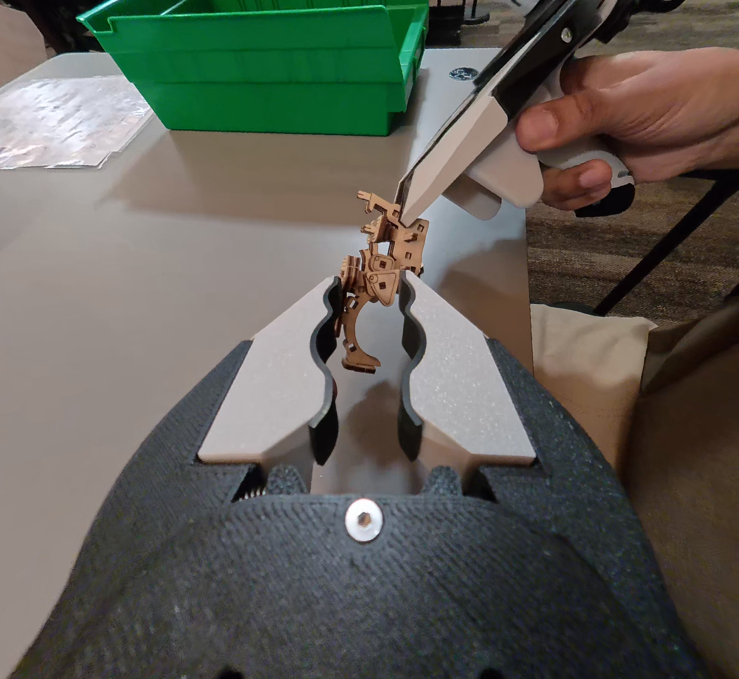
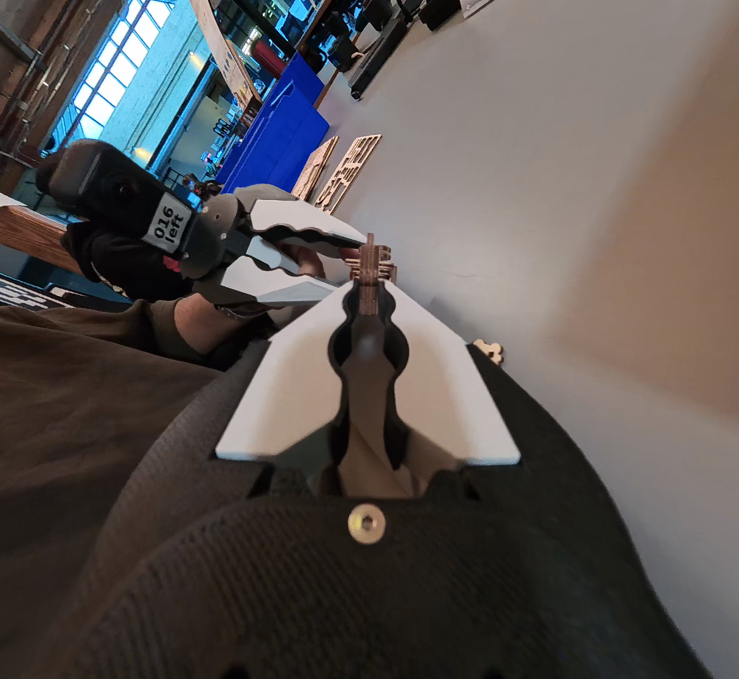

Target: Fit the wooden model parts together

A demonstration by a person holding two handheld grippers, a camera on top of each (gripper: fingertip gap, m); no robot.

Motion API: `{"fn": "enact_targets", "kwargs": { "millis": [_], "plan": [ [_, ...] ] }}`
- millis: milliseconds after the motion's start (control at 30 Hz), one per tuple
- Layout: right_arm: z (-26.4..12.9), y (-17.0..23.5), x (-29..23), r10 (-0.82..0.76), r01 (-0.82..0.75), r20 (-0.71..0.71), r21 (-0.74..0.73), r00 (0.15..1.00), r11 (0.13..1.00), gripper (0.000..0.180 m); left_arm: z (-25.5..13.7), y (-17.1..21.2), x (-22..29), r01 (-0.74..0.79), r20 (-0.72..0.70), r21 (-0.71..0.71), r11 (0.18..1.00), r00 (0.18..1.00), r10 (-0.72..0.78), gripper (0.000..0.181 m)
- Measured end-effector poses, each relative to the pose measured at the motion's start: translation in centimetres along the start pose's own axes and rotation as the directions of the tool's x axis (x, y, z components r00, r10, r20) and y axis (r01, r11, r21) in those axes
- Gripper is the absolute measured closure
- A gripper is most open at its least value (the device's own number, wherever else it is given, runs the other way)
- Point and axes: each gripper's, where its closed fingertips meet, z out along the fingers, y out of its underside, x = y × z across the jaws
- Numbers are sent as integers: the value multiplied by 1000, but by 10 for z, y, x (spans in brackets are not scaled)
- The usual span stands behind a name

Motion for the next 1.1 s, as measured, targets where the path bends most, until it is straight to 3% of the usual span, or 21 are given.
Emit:
{"fn": "enact_targets", "kwargs": {
  "millis": [33,700,933,1100],
  "plan": [
    [0,0,0,-12,12,-7,-2,1000,1000,172,0,0,0,7,2,1,1000,1000,-7,154],
    [-1,2,0,-127,125,-62,-38,990,991,172,4,1,0,208,-59,-3,978,976,-208,156],
    [-5,-5,-1,-37,37,-4,29,999,999,172,2,-6,3,176,-86,38,984,981,-173,154],
    [-8,-8,-1,11,-12,29,49,1000,999,172,1,-8,10,151,-114,46,987,983,-145,141]
  ]
}}
